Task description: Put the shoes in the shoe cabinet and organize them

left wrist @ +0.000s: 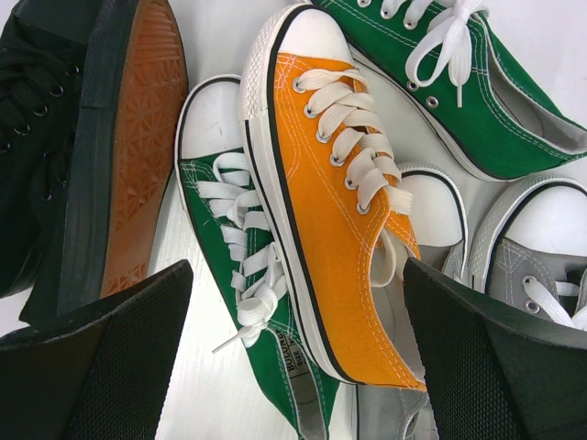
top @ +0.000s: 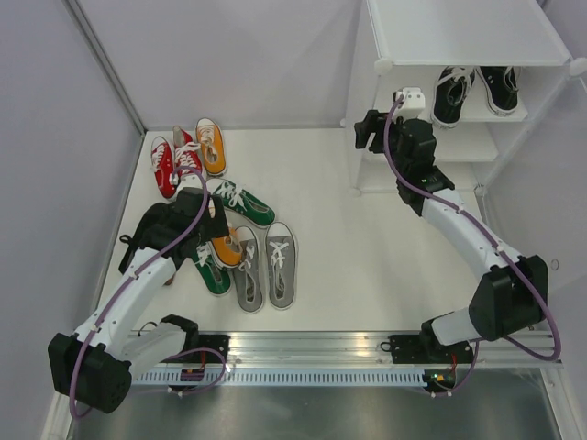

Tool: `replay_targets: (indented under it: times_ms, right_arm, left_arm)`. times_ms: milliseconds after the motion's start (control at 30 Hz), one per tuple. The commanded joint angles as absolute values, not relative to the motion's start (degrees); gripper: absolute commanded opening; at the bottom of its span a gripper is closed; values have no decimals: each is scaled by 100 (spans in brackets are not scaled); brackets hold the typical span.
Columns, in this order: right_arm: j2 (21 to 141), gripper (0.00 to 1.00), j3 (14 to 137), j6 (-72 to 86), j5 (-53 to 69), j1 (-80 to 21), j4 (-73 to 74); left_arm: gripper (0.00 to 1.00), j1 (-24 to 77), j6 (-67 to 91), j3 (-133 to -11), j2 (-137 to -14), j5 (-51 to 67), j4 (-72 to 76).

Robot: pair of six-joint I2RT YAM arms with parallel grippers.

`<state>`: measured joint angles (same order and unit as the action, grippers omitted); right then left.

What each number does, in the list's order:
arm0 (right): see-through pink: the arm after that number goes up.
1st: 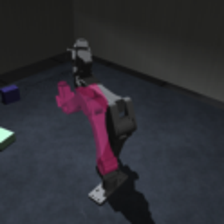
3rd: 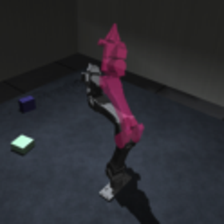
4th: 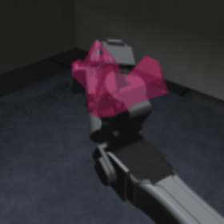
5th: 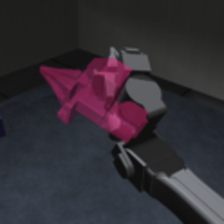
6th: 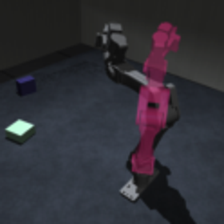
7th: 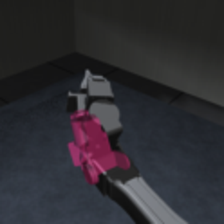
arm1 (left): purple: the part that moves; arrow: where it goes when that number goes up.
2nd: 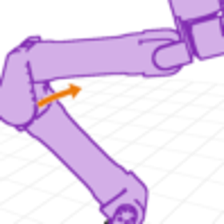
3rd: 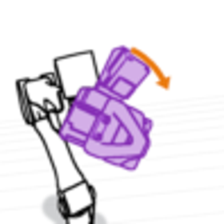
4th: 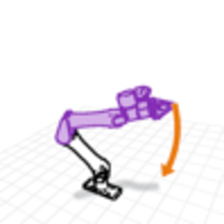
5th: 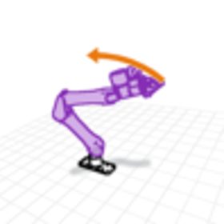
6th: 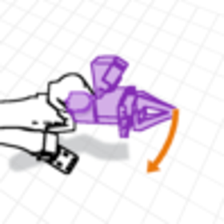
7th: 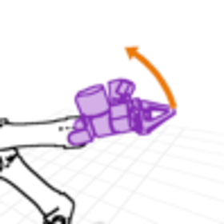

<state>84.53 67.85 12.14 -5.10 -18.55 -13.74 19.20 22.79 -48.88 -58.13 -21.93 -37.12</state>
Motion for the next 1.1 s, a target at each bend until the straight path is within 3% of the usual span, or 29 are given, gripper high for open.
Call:
replay_targets:
  times_ms: [0, 300, 567, 867, 1067]
  right_arm:
    - [7964, 79, 7321, 1002, -852, -1890, -319]
    - [7260, 86, 7936, 940, -2680, -1583, 1590]
    - [7452, 88, 8427, 1142, -2155, -300, 1679]
    - [8147, 88, 8587, 1222, -1450, -44, 985]
    - [8464, 81, 8482, 1038, -1450, -44, 659]
  left_arm:
    - [98, 1898, 2074, -4904, -5757, -2180, -3559]
    - [98, 1898, 2074, -4896, -5695, -2136, -3560]
    - [99, 1898, 2092, -4896, -5581, -2039, -3560]
    - [99, 1898, 2092, -4904, -5564, -1934, -3551]
    - [99, 1890, 2092, -4904, -5537, -1899, -3559]
